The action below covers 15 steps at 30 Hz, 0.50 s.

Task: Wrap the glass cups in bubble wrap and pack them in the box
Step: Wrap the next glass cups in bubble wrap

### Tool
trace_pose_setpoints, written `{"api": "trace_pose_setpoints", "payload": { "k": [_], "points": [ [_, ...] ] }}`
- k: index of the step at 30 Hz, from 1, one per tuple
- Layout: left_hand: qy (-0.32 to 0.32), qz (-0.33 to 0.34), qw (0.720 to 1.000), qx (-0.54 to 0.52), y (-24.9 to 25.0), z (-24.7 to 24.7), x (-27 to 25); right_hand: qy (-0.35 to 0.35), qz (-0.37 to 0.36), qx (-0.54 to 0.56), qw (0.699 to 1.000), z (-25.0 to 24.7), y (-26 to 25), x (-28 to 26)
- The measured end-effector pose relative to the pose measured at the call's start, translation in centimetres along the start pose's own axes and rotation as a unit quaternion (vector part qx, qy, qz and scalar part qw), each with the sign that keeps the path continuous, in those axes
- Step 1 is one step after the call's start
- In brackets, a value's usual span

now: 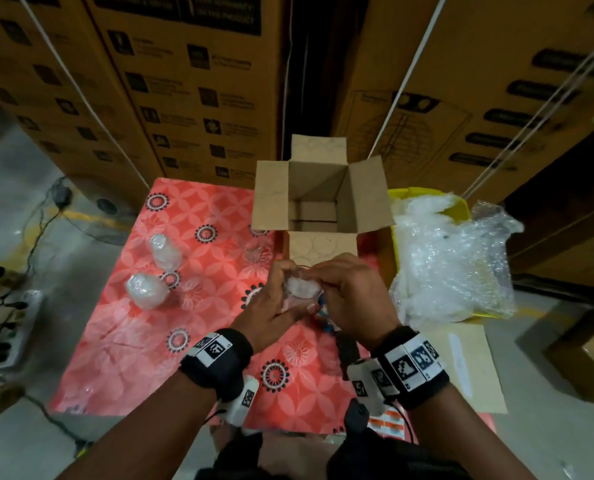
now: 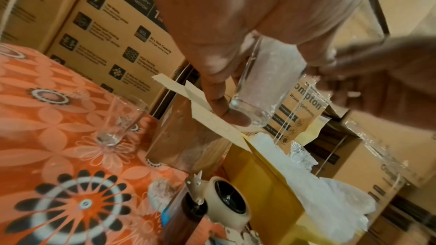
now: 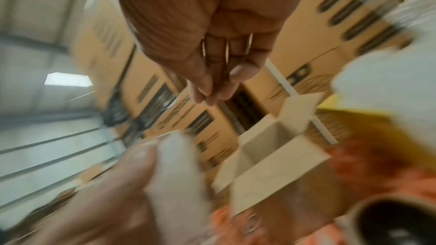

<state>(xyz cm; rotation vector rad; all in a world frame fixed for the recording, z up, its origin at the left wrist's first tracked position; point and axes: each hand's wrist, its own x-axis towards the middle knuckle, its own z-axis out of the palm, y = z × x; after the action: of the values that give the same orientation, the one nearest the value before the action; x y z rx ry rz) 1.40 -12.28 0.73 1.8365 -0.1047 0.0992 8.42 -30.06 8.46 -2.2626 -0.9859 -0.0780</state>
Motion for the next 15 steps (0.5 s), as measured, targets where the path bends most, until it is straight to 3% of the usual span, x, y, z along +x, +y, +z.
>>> {"api": "trace_pose_setpoints", "payload": {
  "k": [3,6,8,11,15],
  "points": [
    [-0.004,0.001,1.0,-0.012,1.2,0.2,0.8,0.11,0.088,0.038,0.989,-2.4,1.7,-1.3],
    [-0.016,-0.003,0.999,-0.038,1.9,0.3,1.3,0.156,0.219,-0.005,0.963,-5.7,7.0,-4.0],
    [-0.022,-0.008,0.998,-0.051,2.2,0.4,1.6,0.143,0.294,-0.058,0.943,-7.6,11.6,-6.0],
    [-0.019,-0.018,0.998,-0.056,2.9,0.9,2.1,0.059,0.387,-0.083,0.917,-8.6,17.0,-8.1],
    [-0.016,-0.009,0.999,-0.041,3.4,1.6,2.7,0.035,0.406,-0.132,0.903,-7.0,21.0,-8.9]
  ]
}}
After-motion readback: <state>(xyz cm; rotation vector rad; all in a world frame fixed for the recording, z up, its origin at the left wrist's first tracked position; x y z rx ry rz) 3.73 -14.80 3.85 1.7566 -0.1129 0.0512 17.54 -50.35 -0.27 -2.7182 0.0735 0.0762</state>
